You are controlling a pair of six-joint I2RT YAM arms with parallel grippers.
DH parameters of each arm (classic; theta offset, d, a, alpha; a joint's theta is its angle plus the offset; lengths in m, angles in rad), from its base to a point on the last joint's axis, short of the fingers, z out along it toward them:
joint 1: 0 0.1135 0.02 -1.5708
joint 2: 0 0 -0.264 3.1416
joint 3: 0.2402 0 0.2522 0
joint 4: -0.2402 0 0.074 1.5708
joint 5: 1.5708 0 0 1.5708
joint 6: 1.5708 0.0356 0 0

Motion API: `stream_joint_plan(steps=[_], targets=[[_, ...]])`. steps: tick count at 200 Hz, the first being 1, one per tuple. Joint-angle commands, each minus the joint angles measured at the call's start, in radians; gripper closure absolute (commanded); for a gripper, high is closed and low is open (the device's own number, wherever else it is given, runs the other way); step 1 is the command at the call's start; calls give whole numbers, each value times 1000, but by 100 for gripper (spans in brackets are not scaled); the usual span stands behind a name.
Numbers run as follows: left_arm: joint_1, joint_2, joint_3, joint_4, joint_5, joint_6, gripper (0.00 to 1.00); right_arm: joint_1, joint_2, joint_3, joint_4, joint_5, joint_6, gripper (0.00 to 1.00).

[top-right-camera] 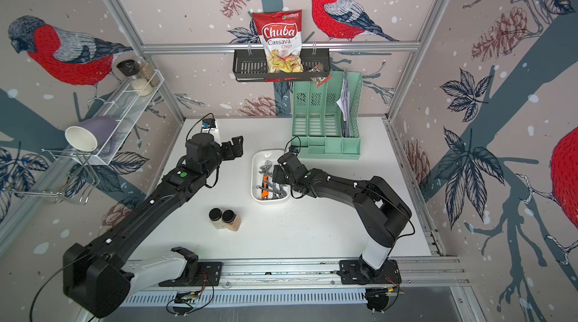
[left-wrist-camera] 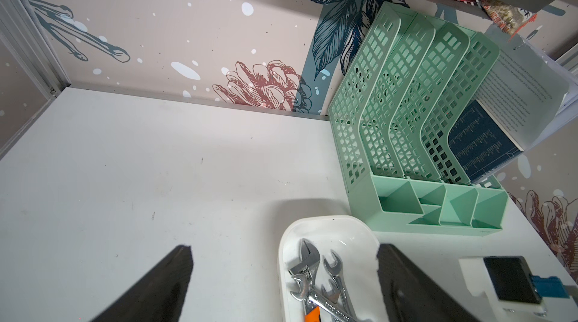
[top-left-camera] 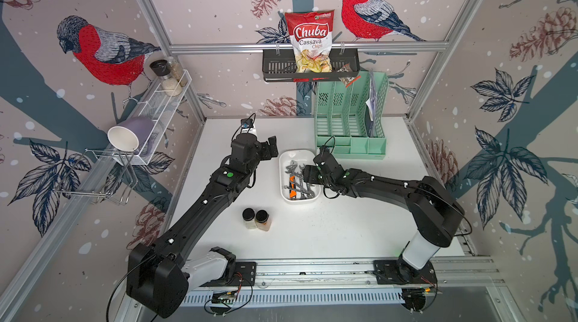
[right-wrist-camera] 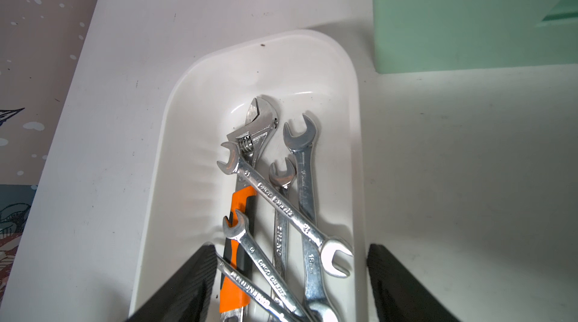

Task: Take out the wrench from the storage box
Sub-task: Move the storage box to the center of the board, then pick up the wrench from the storage box.

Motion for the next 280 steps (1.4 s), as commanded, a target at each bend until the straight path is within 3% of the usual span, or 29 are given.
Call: stream_joint_plan(steps=[1, 37, 56, 83, 109, 145, 178, 196, 209, 240, 280], targets=[[-2, 2, 8, -1, -8, -9, 4, 4, -7, -5, 23, -27, 7, 19], [-4, 1, 9, -2, -15, -9, 4, -5, -29, -14, 6, -16, -10, 19], [-4, -1, 11, -5, -9, -9, 4, -22, -75, -12, -46, 57, -109, 17], [-8, -12, 14, -9, -15, -6, 5, -53, -150, -18, -65, 104, -454, 13], [-8, -27, 8, -4, -8, -15, 5, -60, -242, -110, 43, -41, -861, 11], [-20, -58, -10, -3, -80, -29, 5, -68, -233, -115, 98, -209, -1138, 10], [-20, -70, -42, 31, -89, -39, 5, -94, -108, 27, 13, -347, -1204, 15], [-20, -56, -17, 2, -87, -23, 5, -108, -14, 133, -63, -398, -1208, 29], [-20, -50, -6, -11, -85, -19, 5, -110, 58, 205, -114, -392, -1212, 36], [-20, -45, -5, -14, -86, -15, 5, -98, 191, 333, -211, -331, -1224, 40], [-19, -42, -4, -14, -88, -14, 5, -82, 268, 374, -215, -294, -1243, 45]])
